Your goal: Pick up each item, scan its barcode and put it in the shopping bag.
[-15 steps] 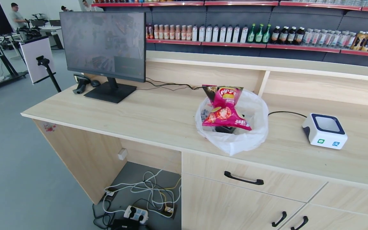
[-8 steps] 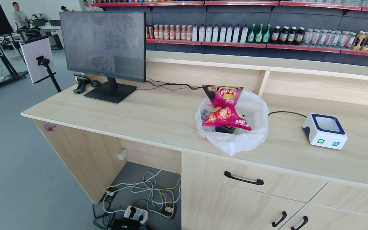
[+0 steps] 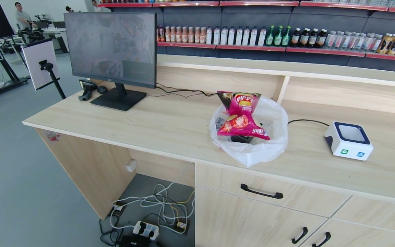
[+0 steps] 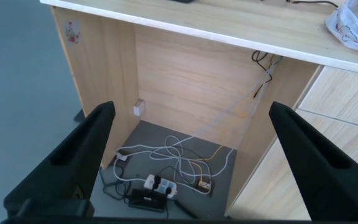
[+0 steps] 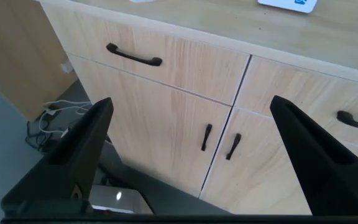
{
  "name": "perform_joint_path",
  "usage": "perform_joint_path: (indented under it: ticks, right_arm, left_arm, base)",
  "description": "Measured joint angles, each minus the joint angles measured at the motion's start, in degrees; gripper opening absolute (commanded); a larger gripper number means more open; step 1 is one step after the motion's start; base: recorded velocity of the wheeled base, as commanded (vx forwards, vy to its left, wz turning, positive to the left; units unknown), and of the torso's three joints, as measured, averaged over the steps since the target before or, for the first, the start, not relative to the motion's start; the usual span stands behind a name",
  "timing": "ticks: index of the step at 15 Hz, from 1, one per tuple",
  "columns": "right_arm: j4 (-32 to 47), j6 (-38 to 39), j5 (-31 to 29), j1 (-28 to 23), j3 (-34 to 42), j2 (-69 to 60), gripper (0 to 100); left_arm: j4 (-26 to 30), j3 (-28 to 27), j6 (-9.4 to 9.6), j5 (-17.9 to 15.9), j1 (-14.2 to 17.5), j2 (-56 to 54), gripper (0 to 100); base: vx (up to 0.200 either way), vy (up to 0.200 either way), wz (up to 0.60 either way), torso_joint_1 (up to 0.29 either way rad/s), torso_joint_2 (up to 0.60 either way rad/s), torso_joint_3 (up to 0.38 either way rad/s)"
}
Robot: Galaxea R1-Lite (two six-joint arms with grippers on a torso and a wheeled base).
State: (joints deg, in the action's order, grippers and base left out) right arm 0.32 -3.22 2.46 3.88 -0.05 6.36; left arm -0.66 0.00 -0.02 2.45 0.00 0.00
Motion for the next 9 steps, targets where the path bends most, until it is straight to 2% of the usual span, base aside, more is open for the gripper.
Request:
perform_joint_path:
  ticks: [5,9]
  right_arm:
    - [-0.18,-0.68,-1.49,-0.05,0.02,-1.19,100]
    - [-0.34,-2.66,-1.56,-7.05,0.02,-1.52,100]
  left_arm:
    - [0.0,0.0,-0.2,0.0,0.05,0.0,100]
    - [0.0,0.0,-0.13,0.0,0.02,0.0,100]
  base:
    - [0.0,0.0,0.0,0.0,0.0,0.0]
    - [0.0,0.0,0.0,0.0,0.0,0.0]
